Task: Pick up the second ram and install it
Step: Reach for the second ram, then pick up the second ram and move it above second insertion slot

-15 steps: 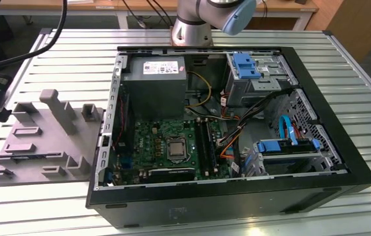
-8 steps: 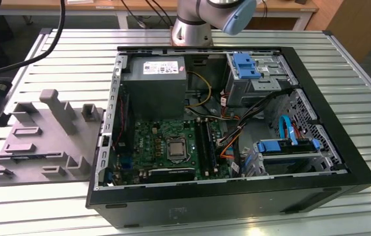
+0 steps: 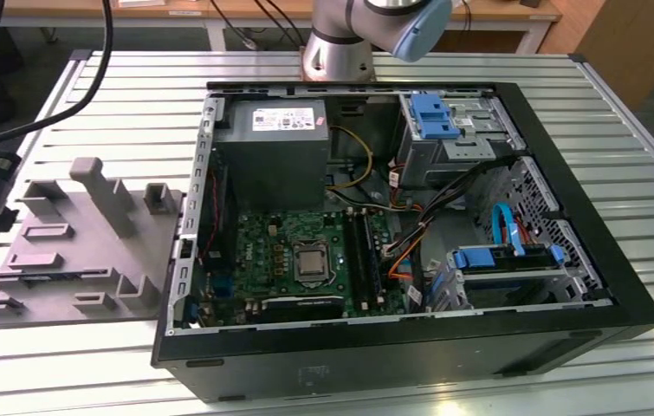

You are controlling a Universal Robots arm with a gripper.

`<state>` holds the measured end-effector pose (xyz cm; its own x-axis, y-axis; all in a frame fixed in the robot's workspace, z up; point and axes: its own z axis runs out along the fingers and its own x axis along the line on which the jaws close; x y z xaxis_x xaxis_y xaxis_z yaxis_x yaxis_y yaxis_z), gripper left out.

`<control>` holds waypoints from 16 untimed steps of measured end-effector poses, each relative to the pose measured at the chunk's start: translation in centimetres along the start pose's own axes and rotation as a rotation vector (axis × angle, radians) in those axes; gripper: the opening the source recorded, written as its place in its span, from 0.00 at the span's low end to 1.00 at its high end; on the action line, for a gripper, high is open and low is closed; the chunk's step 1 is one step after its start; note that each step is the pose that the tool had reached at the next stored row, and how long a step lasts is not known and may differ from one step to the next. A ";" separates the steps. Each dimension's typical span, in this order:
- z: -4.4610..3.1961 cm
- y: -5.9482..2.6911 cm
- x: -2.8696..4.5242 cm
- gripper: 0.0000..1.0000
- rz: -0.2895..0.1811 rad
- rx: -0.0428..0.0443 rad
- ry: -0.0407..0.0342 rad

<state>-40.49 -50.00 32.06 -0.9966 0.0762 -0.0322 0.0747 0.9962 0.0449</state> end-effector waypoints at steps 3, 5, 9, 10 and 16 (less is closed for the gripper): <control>0.28 -0.04 0.35 0.11 0.000 0.0000 0.0001; 0.47 -0.07 0.61 0.11 0.000 0.0000 0.0000; 0.81 -0.11 0.95 0.11 0.000 -0.0001 -0.0001; 0.86 -0.11 0.99 0.11 0.000 -0.0001 0.0000; 0.94 -0.11 1.00 0.11 0.000 0.0000 0.0000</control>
<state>-41.47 -50.00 31.08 -0.9966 0.0762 -0.0322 0.0747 0.9962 0.0449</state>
